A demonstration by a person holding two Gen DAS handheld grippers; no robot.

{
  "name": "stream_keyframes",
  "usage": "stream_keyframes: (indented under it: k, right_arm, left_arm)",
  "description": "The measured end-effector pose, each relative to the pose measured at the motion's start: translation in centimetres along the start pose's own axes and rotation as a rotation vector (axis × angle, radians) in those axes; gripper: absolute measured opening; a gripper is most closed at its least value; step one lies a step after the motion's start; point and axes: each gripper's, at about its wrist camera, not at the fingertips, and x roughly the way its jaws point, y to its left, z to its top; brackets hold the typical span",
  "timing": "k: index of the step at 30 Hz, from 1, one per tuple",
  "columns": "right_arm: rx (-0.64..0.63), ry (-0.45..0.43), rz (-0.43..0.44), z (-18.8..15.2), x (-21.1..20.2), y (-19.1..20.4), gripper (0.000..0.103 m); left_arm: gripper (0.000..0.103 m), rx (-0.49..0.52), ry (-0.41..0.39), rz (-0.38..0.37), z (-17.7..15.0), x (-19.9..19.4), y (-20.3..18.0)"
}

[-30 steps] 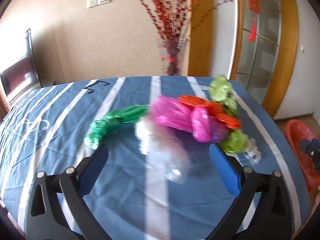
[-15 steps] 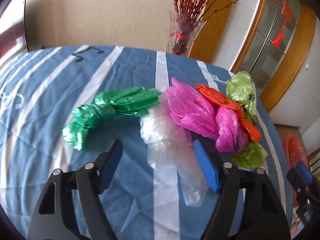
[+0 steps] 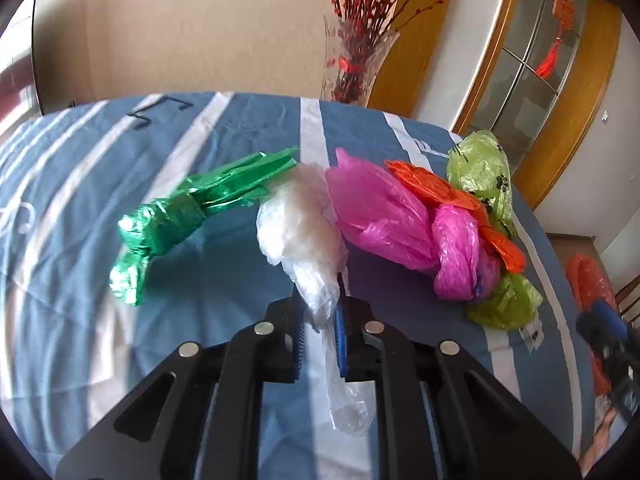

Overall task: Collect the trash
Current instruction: 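Grasp the white plastic bag with the left tool while the right grasps the orange bag, then carry white and orange bags to the red basket and open both tools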

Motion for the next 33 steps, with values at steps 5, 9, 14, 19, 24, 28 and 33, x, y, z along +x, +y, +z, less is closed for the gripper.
stream_keyframes:
  k: [5, 9, 14, 19, 24, 28, 33]
  right_arm:
    - [-0.007, 0.016, 0.058, 1.5, 1.7, 1.7, 0.049]
    - [-0.003, 0.037, 0.104, 3.2, 3.9, 3.5, 0.039]
    - [-0.014, 0.064, 0.104, 5.2, 7.1, 5.4, 0.038]
    - [-0.006, 0.148, 0.109, 5.5, 9.7, 6.1, 0.038]
    - [-0.060, 0.172, 0.070, 4.7, 10.3, 6.7, 0.014]
    - [-0.020, 0.134, 0.102, 5.0, 8.3, 5.6, 0.011]
    - [0.019, 0.062, 0.115, 5.2, 4.8, 4.0, 0.011]
  left_arm:
    - [0.014, 0.029, -0.062, 0.016, -0.7, -3.2, 1.1]
    - [0.014, 0.037, -0.103, 0.005, -1.3, -5.4, 1.4]
    - [0.014, 0.031, -0.123, -0.021, -1.2, -6.7, 1.7]
    - [0.014, 0.024, -0.127, -0.050, -0.8, -6.8, 1.6]
    - [0.014, 0.030, -0.127, -0.056, -1.0, -6.9, 1.3]
    - [0.014, 0.029, -0.125, -0.062, -1.1, -7.1, 1.2]
    - [0.014, 0.047, -0.133, -0.079, -1.2, -7.8, 0.1]
